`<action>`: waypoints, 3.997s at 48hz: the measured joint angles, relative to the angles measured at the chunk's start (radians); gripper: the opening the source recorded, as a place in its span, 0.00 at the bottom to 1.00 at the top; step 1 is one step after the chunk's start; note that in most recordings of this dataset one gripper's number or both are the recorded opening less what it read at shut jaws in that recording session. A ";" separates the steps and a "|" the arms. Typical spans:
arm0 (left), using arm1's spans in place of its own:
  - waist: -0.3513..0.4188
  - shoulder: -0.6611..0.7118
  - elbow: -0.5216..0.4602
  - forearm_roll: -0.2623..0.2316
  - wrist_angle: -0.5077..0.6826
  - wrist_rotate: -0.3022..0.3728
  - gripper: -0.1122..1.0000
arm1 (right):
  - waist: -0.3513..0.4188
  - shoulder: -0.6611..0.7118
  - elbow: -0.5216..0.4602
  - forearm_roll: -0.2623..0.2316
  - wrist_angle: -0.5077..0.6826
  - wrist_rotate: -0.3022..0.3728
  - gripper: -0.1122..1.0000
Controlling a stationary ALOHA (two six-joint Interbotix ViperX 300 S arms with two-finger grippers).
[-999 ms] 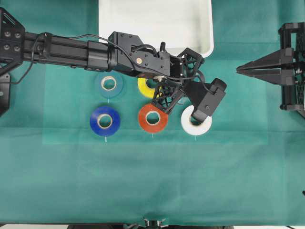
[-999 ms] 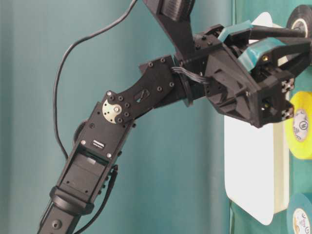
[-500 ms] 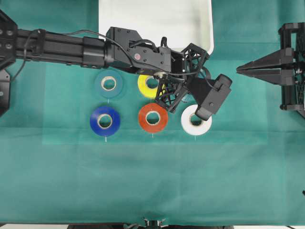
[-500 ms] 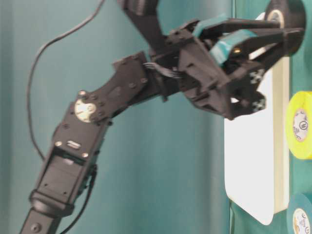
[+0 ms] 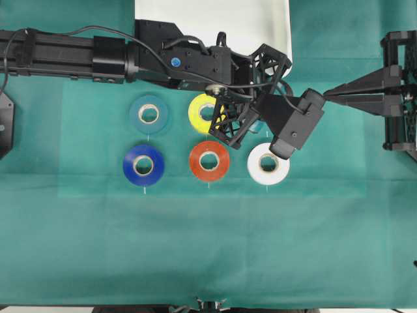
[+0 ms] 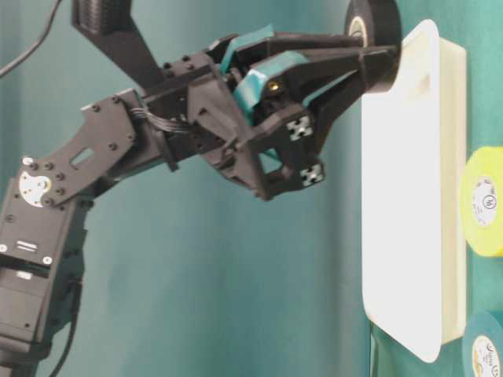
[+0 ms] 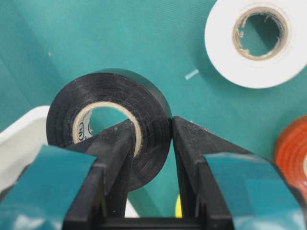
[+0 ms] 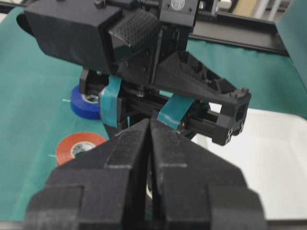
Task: Place the tape from the fixed location into the white case.
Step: 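Lower the left gripper into the black roll's hole and close it, then lift the black tape roll and carry it left over the white tray, then lower the black tape roll into the white tray with the left gripper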
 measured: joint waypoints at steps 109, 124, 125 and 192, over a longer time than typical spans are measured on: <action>0.130 -0.086 -0.221 -0.002 0.212 -0.005 0.31 | 0.000 -0.002 -0.002 0.000 0.000 0.002 0.10; 0.207 -0.086 -0.221 -0.002 0.212 -0.006 0.31 | 0.000 -0.002 0.000 0.000 0.005 0.002 0.10; 0.210 -0.086 -0.221 -0.002 0.212 -0.006 0.31 | 0.000 -0.002 0.000 0.000 0.005 0.002 0.10; 0.236 -0.301 0.138 -0.002 0.104 -0.115 0.31 | 0.000 -0.003 0.000 0.000 0.011 0.002 0.10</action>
